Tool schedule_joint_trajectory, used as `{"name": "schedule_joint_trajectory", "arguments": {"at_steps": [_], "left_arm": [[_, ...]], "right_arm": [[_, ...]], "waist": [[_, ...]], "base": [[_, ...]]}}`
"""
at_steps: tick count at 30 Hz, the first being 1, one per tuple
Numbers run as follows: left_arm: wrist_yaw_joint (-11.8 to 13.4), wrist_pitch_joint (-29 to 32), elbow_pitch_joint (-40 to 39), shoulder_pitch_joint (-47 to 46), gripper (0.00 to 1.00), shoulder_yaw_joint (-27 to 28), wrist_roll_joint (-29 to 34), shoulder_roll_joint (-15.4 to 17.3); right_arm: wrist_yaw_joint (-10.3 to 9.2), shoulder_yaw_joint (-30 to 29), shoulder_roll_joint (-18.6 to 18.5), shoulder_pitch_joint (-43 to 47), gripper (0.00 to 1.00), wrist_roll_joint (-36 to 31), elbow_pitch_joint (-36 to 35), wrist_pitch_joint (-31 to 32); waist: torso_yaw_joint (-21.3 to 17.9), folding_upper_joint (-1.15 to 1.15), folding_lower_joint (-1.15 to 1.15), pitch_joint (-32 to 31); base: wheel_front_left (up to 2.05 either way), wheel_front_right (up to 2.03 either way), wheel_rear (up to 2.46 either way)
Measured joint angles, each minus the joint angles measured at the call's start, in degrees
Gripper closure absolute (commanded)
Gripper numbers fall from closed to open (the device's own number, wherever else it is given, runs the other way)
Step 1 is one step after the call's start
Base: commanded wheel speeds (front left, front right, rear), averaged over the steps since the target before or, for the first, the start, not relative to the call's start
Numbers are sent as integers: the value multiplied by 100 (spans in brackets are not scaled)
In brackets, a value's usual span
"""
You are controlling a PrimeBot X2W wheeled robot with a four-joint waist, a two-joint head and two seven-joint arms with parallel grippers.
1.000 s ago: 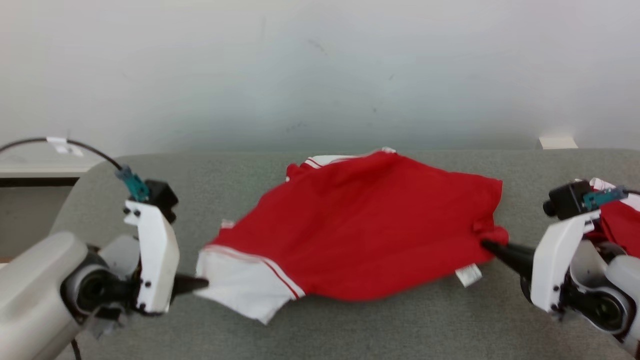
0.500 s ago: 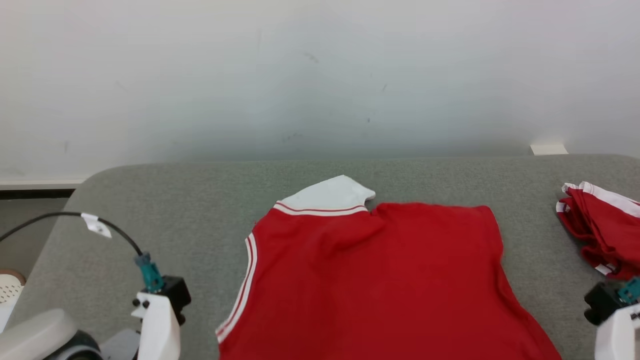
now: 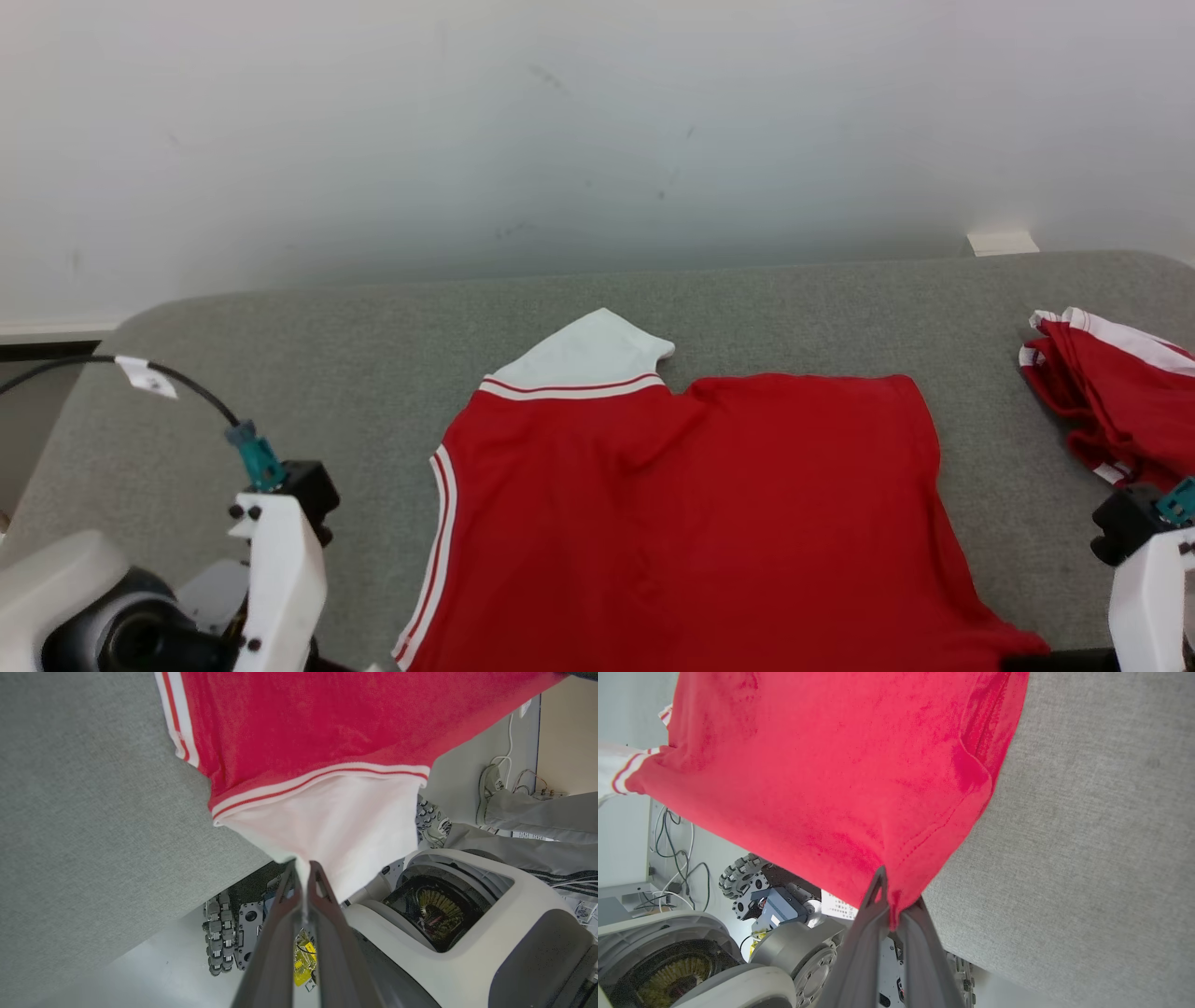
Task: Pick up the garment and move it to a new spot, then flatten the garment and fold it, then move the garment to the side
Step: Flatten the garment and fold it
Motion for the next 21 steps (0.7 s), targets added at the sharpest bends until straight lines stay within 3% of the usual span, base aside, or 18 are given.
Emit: {"name": "schedule_joint_trajectory", "arguments": {"at_steps": [6,19,21], "left_arm": [[-118,29,840,-510,100,52,280,-556],[-566,-370,2955,-1338,100,248,600,-1791],[-625,-413,3194,-1373,100,249,602,-1929]], "right_arm": [[0,-108,588,-461,100,368,690,98],[0,-216,1371,-1057,100,1314,1972,-13],[0,-186,1491,-1115,77,1352,2141,-52]], "waist": [[-70,0,1,274],[-229,0,1,631],[-252,0,1,654]], "base": [[0,0,0],[0,0,0],[0,0,0]]}}
